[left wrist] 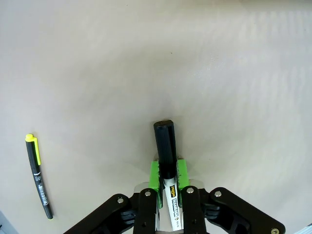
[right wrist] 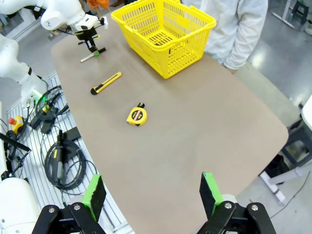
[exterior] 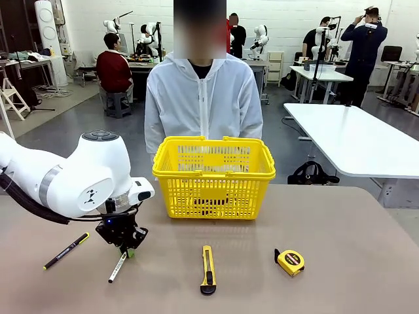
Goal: Place the items the person wants into the basket.
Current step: Pick up the item the person points to and place it in the Market Basket.
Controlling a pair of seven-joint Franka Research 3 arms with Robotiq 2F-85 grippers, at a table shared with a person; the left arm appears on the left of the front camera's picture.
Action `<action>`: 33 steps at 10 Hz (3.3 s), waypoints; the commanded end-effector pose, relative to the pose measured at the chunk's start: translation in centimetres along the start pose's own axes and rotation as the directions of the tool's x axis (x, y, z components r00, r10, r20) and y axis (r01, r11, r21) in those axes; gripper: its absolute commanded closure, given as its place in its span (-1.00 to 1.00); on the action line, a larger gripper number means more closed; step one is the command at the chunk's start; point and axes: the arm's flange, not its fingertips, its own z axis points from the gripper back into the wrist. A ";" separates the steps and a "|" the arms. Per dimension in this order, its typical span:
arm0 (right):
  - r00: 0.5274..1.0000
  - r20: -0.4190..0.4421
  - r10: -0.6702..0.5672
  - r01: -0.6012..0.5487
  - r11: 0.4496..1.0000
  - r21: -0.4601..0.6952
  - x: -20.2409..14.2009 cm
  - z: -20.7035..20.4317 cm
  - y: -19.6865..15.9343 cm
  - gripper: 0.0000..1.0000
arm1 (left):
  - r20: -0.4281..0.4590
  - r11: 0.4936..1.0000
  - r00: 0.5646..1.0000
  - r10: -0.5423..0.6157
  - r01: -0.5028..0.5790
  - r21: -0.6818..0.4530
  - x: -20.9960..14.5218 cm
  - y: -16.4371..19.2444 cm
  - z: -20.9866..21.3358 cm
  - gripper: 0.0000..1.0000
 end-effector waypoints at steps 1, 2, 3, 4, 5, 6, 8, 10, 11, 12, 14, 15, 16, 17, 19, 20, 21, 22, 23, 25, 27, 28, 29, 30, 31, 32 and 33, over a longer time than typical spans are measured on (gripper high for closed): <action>1.000 0.028 0.010 -0.010 1.000 0.012 -0.1 -0.3 0.0 -1.00 | -0.014 1.000 1.000 0.024 -0.023 0.015 -0.3 -0.1 -0.9 1.00; 1.000 0.028 0.010 -0.010 1.000 0.012 -0.1 -0.3 0.0 -1.00 | -0.017 1.000 1.000 0.021 -0.021 0.015 -0.3 0.0 -0.9 1.00; 1.000 0.028 0.010 -0.010 1.000 0.012 -0.1 -0.3 0.0 -1.00 | -0.017 1.000 1.000 0.019 -0.018 0.015 -0.4 0.0 -0.9 1.00; 1.000 0.028 0.010 -0.010 1.000 0.012 -0.1 -0.3 0.0 -1.00 | -0.023 1.000 1.000 0.004 -0.004 0.016 -0.5 0.1 -0.3 1.00; 1.000 0.028 0.010 -0.010 1.000 0.012 -0.1 -0.3 0.0 -1.00 | -0.029 0.998 0.998 -0.055 0.057 0.041 -1.0 0.3 1.6 1.00; 1.000 0.028 0.010 -0.010 1.000 0.012 -0.1 -0.3 0.0 -1.00 | 0.001 0.997 0.998 -0.068 0.068 0.029 -1.7 0.5 5.5 1.00; 1.000 0.028 0.010 -0.010 1.000 0.012 -0.1 -0.3 0.0 -1.00 | 0.065 0.995 0.993 -0.099 0.098 0.019 -2.0 0.8 12.8 1.00; 1.000 0.028 0.010 -0.010 1.000 0.012 -0.1 -0.3 0.0 -1.00 | 0.122 0.987 0.980 -0.155 0.147 0.069 -0.6 0.1 19.2 1.00; 1.000 0.028 0.010 -0.010 1.000 0.012 -0.1 -0.3 0.0 -1.00 | 0.151 0.980 0.969 -0.193 0.185 0.068 0.5 -0.6 22.1 1.00; 1.000 0.028 0.010 -0.010 1.000 0.012 -0.1 -0.3 0.0 -1.00 | 0.160 0.964 0.951 -0.264 0.254 0.081 2.0 -1.7 24.9 1.00; 1.000 0.028 0.010 -0.010 1.000 0.012 -0.1 -0.3 0.0 -1.00 | 0.098 0.896 0.892 -0.440 0.430 0.109 6.9 -4.8 28.9 1.00; 1.000 0.028 0.010 -0.010 1.000 0.012 -0.1 -0.3 0.0 -1.00 | 0.065 0.868 0.868 -0.492 0.483 0.117 9.7 -6.6 29.7 1.00; 1.000 0.028 0.010 -0.010 1.000 0.012 -0.1 -0.3 0.0 -1.00 | 0.051 0.833 0.837 -0.545 0.534 0.146 12.3 -8.5 29.8 1.00; 1.000 0.028 0.010 -0.010 1.000 0.012 -0.1 -0.3 0.0 -1.00 | 0.066 0.776 0.778 -0.625 0.611 0.155 14.8 -10.1 29.4 1.00; 1.000 0.028 0.010 -0.010 1.000 0.012 -0.1 -0.3 0.0 -1.00 | 0.115 0.707 0.698 -0.707 0.698 0.115 19.9 -11.4 27.8 1.00; 1.000 0.028 0.010 -0.010 1.000 0.012 -0.1 -0.3 0.0 -1.00 | 0.121 0.682 0.672 -0.731 0.725 0.092 21.5 -11.6 26.6 1.00; 1.000 0.028 0.010 -0.010 1.000 0.012 -0.1 -0.3 0.0 -1.00 | 0.120 0.662 0.653 -0.748 0.747 0.063 22.8 -11.8 25.3 1.00; 1.000 0.028 0.010 -0.010 1.000 0.012 -0.1 -0.3 0.0 -1.00 | 0.110 0.660 0.654 -0.749 0.751 0.025 23.8 -12.1 23.9 1.00; 1.000 0.028 0.010 -0.010 1.000 0.012 -0.1 -0.3 0.0 -1.00 | 0.087 0.664 0.661 -0.745 0.748 0.001 24.7 -12.3 22.5 1.00; 1.000 0.028 0.010 -0.010 1.000 0.012 -0.1 -0.3 0.0 -1.00 | 0.076 0.669 0.668 -0.740 0.743 -0.015 25.0 -12.3 21.0 1.00; 1.000 0.028 0.010 -0.010 1.000 0.012 -0.1 -0.3 0.0 -1.00 | 0.091 0.672 0.668 -0.739 0.740 0.029 24.0 -11.9 20.6 1.00; 1.000 0.028 0.010 -0.010 1.000 0.012 -0.1 -0.3 0.0 -1.00 | 0.091 0.672 0.668 -0.739 0.740 0.029 24.0 -11.9 20.6 1.00; 1.000 0.028 0.010 -0.010 1.000 0.012 -0.1 -0.3 0.0 -1.00 | 0.091 0.672 0.668 -0.739 0.740 0.029 24.0 -11.9 20.6 1.00; 1.000 0.028 0.010 -0.010 1.000 0.012 -0.1 -0.3 0.0 -1.00 | 0.091 0.672 0.668 -0.739 0.740 0.029 24.0 -11.9 20.6 1.00; 1.000 0.028 0.010 -0.010 1.000 0.012 -0.1 -0.3 0.0 -1.00 | 0.091 0.672 0.668 -0.739 0.740 0.029 24.0 -11.9 20.6 1.00; 1.000 0.028 0.010 -0.010 1.000 0.012 -0.1 -0.3 0.0 -1.00 | 0.088 0.674 0.670 -0.737 0.739 0.022 24.1 -11.9 20.3 0.71; 1.000 0.028 0.010 -0.010 1.000 0.012 -0.1 -0.3 0.0 -1.00 | 0.060 0.632 0.631 -0.774 0.775 -0.001 24.9 -12.0 18.8 0.71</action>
